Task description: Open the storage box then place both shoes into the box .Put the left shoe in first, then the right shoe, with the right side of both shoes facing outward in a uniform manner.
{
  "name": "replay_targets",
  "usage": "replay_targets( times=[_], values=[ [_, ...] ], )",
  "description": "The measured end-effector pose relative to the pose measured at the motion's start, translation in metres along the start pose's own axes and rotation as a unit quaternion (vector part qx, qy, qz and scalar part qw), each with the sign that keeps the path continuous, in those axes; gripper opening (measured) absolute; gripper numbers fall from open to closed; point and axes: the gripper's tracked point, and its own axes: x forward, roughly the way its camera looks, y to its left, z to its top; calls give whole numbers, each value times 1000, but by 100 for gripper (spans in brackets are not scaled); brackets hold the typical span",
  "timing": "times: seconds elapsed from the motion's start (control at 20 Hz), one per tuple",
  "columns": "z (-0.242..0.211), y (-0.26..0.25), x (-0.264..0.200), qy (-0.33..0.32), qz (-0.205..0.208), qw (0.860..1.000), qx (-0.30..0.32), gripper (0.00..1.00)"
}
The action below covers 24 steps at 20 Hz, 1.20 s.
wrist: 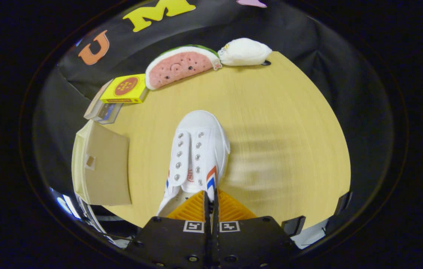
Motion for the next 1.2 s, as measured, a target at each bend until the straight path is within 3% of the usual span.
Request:
replay_targets(
  times=[0.35,0.65,0.9,1.2],
  values=[
    [-5,122,-56,-33,63,997,-26,0],
    [-17,234,-60,-39,108,992,-46,0],
    [-21,305,-23,-52,92,993,-54,0],
    [-28,324,19,-91,41,993,-64,0]
  ],
)
